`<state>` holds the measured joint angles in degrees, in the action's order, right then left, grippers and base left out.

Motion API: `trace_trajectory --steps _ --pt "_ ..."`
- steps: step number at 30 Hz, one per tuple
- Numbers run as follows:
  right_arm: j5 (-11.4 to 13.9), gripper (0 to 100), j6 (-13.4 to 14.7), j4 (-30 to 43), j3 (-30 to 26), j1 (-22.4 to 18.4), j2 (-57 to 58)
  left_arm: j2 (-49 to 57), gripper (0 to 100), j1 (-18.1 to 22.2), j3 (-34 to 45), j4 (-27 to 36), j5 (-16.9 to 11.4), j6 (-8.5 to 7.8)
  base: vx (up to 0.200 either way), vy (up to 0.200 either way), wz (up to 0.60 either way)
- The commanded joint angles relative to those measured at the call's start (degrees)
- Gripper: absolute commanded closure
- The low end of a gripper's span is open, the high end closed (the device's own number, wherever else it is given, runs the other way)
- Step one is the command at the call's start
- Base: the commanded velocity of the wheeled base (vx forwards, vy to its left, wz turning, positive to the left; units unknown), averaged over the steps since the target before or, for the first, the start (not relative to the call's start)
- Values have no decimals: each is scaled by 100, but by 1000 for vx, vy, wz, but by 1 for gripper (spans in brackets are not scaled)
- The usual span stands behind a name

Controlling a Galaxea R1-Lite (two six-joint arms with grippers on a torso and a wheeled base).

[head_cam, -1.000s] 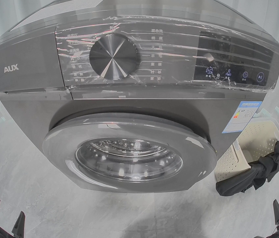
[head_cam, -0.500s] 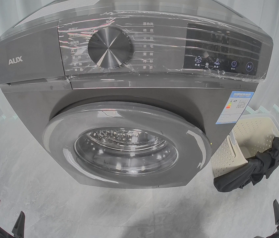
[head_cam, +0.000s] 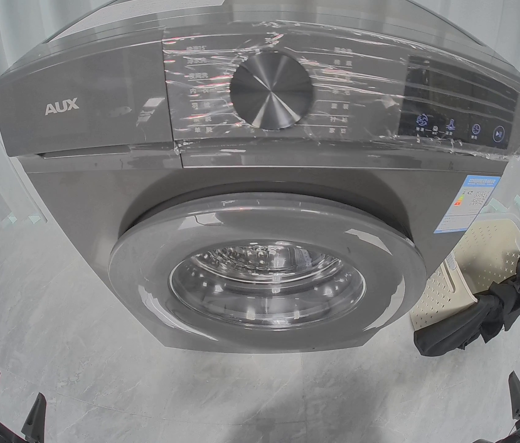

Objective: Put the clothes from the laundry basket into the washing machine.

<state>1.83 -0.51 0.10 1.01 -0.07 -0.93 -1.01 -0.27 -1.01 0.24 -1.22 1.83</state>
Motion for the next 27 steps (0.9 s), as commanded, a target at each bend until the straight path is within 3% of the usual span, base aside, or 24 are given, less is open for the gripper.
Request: trace_trajectory --steps 1,10,27 --pt "2 0 -2 -1 -101 -1 93 92 0 0 84 2 -1 2 0 0 0" --pt "2 0 -2 -1 -101 -1 93 92 0 0 84 2 -1 11 156 0 0" --pt "-7 0 -2 -1 -101 -1 93 92 0 0 84 2 -1 -7 0 0 0"
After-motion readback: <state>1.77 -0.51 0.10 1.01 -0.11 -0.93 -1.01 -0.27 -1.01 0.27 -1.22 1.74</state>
